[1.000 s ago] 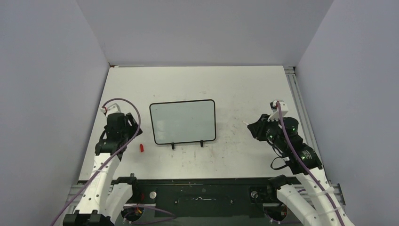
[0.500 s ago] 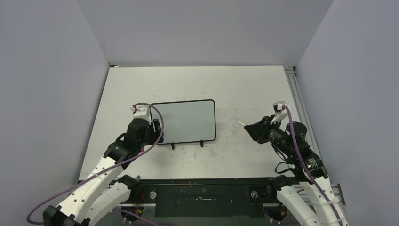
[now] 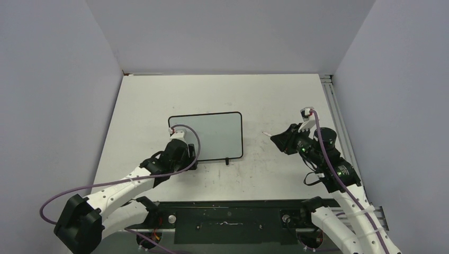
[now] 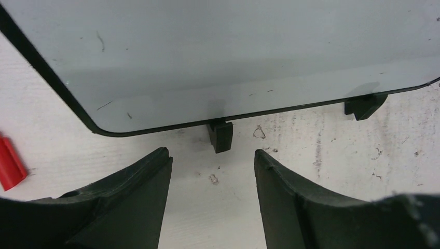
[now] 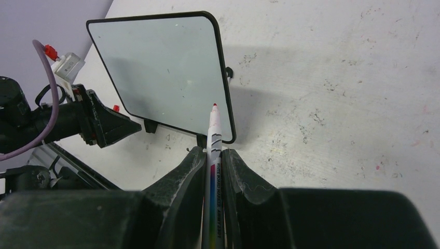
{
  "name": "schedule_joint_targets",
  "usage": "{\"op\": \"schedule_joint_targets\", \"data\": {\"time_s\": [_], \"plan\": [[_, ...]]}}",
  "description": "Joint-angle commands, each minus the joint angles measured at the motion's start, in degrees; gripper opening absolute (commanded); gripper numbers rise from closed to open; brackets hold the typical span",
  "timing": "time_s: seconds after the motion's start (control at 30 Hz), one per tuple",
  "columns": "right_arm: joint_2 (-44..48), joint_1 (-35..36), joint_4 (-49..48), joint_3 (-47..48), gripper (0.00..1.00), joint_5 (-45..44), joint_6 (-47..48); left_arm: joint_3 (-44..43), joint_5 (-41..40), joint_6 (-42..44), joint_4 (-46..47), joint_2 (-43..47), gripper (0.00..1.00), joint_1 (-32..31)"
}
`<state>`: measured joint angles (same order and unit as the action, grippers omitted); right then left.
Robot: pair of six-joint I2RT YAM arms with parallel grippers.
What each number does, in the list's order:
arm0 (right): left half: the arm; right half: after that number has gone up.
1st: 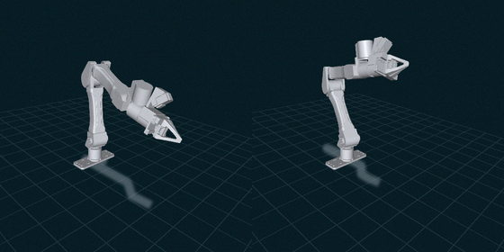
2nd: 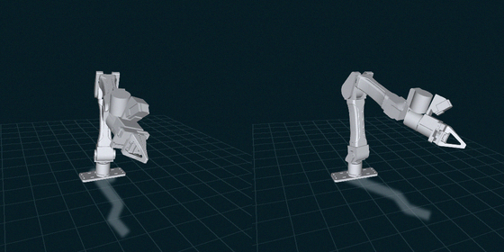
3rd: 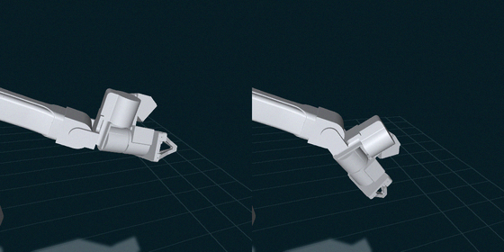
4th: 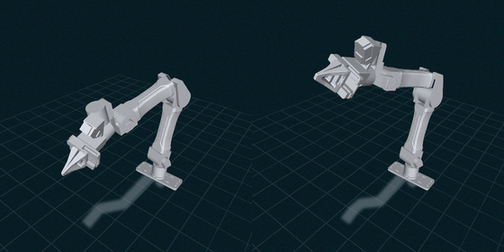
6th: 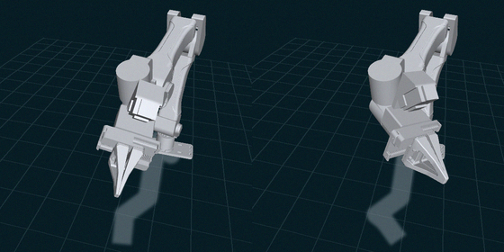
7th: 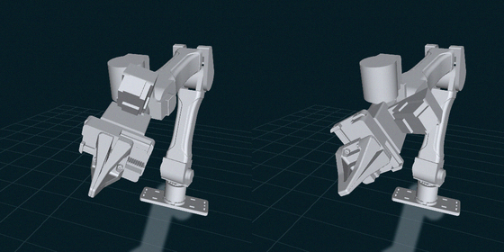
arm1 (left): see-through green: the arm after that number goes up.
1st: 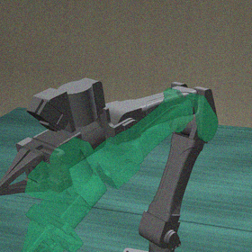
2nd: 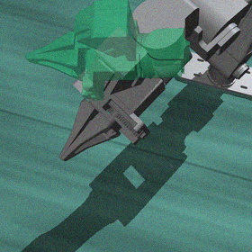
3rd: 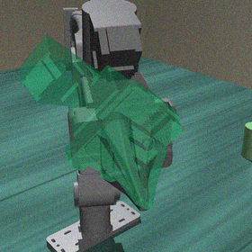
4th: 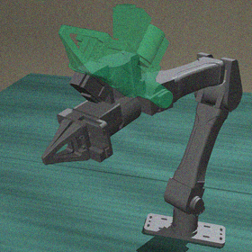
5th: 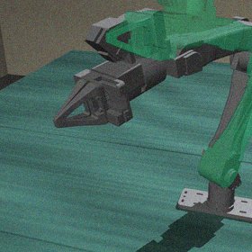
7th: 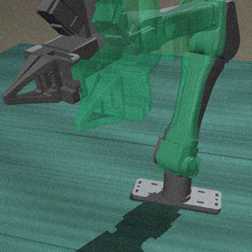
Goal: Write a sentence on the whiteboard
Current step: Move the whiteboard to the center of the board.
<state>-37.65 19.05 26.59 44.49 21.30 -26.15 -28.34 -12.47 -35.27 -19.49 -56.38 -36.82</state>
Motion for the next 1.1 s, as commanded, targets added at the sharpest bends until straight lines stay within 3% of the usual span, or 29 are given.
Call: {"op": "schedule_joint_targets", "data": {"time_s": [0.0,0.53,1.07], "plan": [[0.52,-0.12,-4.14,1.22,0.05,0.02,0.73,0.39,-0.27,-1.52,7.47,-3.02,0.57,-2.1],[-2.48,0.3,-5.9,1.76,0.05,0.13,1.07,2.52,-0.02,-1.33,13.4,-7.54,0.57,-5.84],[-0.63,0.81,-5.06,0.71,0.05,-1.78,1.41,-2.89,-7.74,0.95,14.17,-15.79,0.57,-15.32]]}}
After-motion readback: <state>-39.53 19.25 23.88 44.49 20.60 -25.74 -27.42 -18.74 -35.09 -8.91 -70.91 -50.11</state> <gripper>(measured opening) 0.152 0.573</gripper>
